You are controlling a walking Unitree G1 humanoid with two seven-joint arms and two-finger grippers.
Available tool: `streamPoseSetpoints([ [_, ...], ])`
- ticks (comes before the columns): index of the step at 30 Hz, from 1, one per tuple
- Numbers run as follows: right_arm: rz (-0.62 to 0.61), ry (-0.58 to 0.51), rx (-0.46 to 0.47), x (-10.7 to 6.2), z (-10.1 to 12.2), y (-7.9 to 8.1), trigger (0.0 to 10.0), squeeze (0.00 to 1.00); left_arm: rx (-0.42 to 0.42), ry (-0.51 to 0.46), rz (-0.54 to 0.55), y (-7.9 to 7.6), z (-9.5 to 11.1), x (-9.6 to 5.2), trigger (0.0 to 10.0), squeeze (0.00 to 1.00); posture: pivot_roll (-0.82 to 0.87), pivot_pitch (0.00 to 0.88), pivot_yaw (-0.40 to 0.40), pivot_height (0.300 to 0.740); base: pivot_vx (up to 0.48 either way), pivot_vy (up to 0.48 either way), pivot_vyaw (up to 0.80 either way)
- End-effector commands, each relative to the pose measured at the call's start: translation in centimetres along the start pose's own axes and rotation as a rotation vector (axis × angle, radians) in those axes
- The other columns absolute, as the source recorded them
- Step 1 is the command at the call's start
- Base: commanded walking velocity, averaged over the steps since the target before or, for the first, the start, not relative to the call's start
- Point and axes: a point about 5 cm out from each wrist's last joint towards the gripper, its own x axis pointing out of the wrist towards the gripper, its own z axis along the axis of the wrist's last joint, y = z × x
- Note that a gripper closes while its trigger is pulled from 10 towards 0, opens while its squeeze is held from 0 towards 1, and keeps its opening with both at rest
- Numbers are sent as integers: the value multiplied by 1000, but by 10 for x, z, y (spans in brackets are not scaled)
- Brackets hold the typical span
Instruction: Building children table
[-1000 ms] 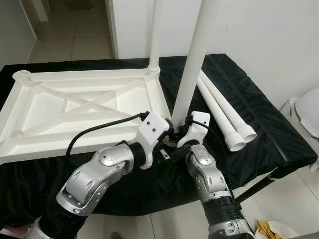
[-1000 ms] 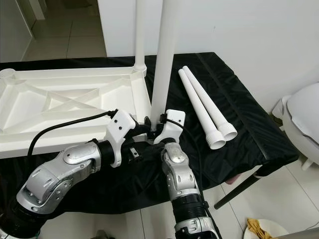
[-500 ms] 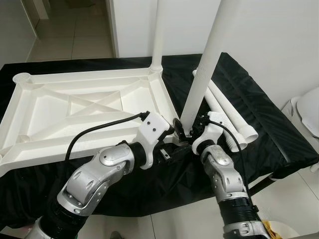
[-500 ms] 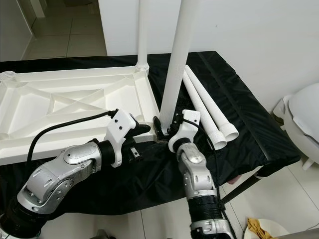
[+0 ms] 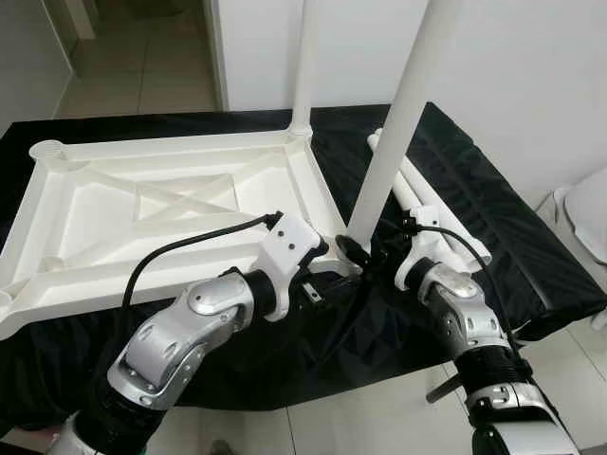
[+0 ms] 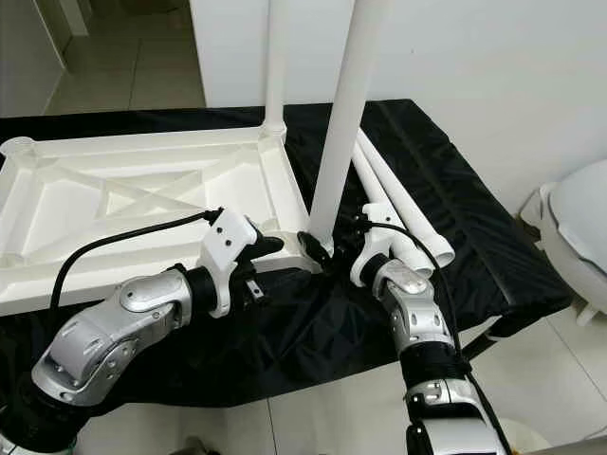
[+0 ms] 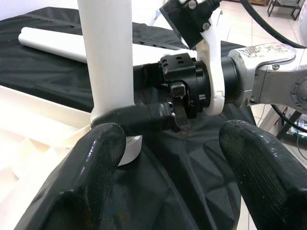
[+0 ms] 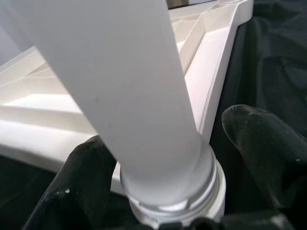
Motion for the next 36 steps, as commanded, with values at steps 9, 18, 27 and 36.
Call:
streamPoseSetpoints([
  [9, 120, 26, -74, 19, 4, 0, 10000, 0, 13, 11, -56, -2, 1, -1, 10000, 0, -24, 10, -7, 740, 0, 0, 0],
  [18, 143, 74, -95, 27, 0, 0, 10000, 0, 12, 15, -56, -2, 0, -2, 10000, 0, -16, 7, -9, 740, 0, 0, 0],
  [27, 139, 100, -80, 21, -8, -6, 0, 0, 5, 19, -60, -5, -2, -2, 10000, 0, -18, 13, -11, 740, 0, 0, 0],
  [36, 51, 95, -44, 11, -16, -11, 0, 0, -3, 22, -71, -7, -2, -2, 10000, 0, -36, 26, -7, 740, 0, 0, 0],
])
